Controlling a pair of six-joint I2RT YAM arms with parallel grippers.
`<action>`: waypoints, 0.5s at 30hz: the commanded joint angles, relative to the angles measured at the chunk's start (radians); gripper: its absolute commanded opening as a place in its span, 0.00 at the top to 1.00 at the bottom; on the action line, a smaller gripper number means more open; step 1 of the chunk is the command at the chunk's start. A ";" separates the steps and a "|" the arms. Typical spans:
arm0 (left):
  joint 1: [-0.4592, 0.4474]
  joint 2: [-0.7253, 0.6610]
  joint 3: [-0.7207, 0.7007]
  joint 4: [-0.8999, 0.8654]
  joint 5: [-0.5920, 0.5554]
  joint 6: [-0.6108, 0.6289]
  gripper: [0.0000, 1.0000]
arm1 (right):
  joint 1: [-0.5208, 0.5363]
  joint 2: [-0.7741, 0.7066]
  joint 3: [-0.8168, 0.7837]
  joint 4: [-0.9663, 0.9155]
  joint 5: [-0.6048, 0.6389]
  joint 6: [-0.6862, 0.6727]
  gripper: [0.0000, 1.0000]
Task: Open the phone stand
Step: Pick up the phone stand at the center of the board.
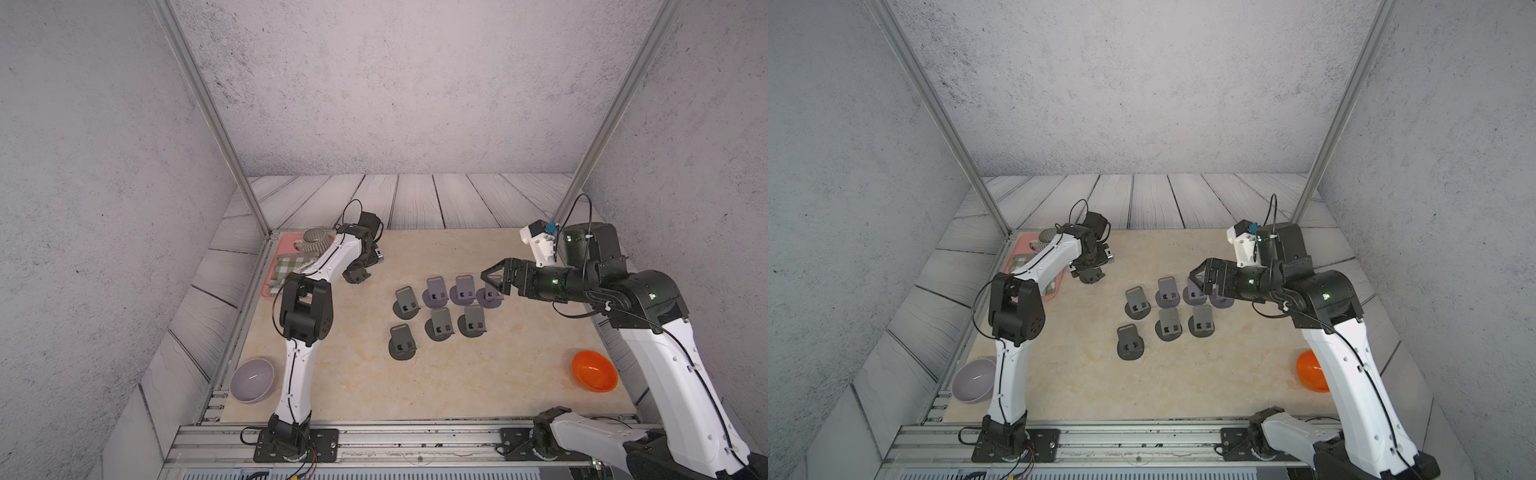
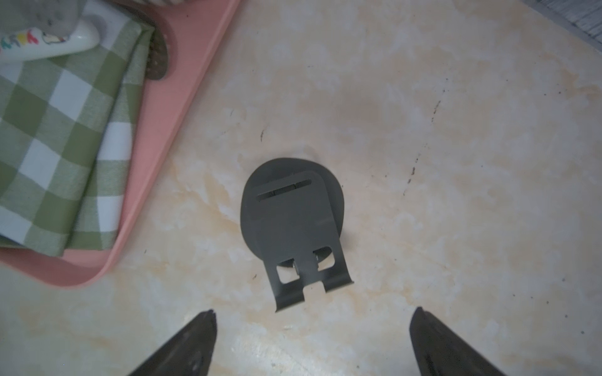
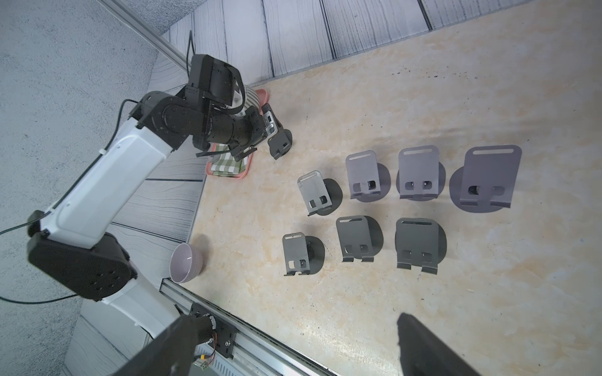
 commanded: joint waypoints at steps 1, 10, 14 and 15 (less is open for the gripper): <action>0.003 0.069 0.097 -0.122 -0.022 -0.024 0.03 | 0.007 -0.028 0.012 -0.044 0.022 0.019 0.01; 0.005 0.188 0.239 -0.284 -0.055 -0.066 0.04 | 0.007 -0.080 -0.048 -0.057 0.070 0.042 0.01; 0.009 0.197 0.239 -0.278 -0.010 -0.067 0.05 | 0.007 -0.086 -0.057 -0.058 0.087 0.043 0.01; 0.009 0.197 0.239 -0.276 0.006 -0.066 0.05 | 0.006 -0.088 -0.061 -0.059 0.089 0.044 0.01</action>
